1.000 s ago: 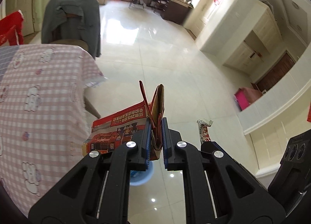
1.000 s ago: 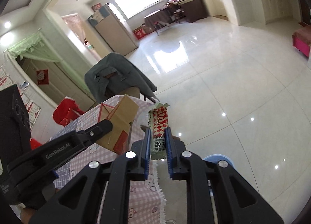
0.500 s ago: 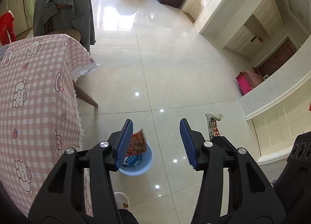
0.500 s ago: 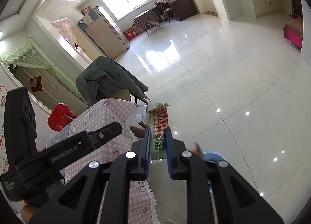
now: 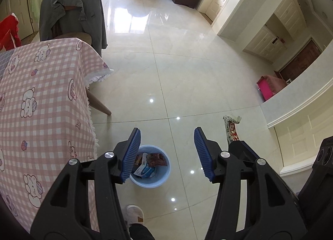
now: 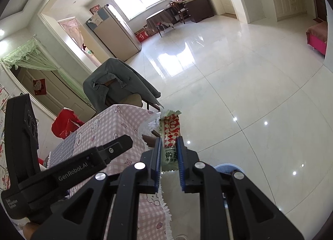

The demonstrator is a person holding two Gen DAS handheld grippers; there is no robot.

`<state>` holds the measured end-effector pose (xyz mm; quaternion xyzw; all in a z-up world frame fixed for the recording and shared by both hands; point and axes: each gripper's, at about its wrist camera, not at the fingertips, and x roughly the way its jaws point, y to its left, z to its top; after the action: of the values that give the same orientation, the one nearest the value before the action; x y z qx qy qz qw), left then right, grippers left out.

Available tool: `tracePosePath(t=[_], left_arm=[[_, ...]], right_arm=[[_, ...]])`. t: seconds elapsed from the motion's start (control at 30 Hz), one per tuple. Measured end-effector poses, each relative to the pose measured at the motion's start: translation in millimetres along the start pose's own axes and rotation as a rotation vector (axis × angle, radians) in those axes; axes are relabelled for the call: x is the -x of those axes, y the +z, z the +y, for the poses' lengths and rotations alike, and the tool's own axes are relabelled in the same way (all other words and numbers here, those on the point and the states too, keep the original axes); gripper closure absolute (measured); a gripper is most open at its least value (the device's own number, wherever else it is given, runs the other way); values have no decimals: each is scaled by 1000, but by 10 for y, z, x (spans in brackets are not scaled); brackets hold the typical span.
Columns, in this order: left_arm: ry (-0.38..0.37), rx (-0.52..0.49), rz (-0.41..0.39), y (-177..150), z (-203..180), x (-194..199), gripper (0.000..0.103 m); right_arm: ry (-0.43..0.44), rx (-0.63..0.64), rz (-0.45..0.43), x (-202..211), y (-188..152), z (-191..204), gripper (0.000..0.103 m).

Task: Collect trash

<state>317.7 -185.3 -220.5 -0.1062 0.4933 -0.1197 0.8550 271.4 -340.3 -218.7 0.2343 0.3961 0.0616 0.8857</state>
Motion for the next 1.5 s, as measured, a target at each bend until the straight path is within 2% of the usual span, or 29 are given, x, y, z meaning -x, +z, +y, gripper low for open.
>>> tracePosePath(t=[0.23, 0.47, 0.7, 0.87, 1.17, 1.37, 1.5], left_arm=[[16, -2, -26, 13, 40, 93, 45], [27, 21, -48, 27, 126, 187, 44], [49, 15, -89, 43, 150, 419, 42], [107, -15, -162, 61, 163, 768, 40], [223, 5, -295, 13, 348, 1613, 36], [257, 2, -339, -98, 409, 2108, 31], [248, -12, -362, -237, 441, 2405, 30]], right_arm=[[12, 1, -18, 16, 36, 52, 86], [-2, 19, -33, 44, 56, 138, 74], [-4, 65, -56, 171, 127, 324, 72], [36, 105, -83, 341, 169, 554, 65], [145, 216, -96, 656, 202, 1135, 57], [178, 259, -125, 970, 130, 1470, 46], [173, 267, -177, 1250, -21, 1648, 39]])
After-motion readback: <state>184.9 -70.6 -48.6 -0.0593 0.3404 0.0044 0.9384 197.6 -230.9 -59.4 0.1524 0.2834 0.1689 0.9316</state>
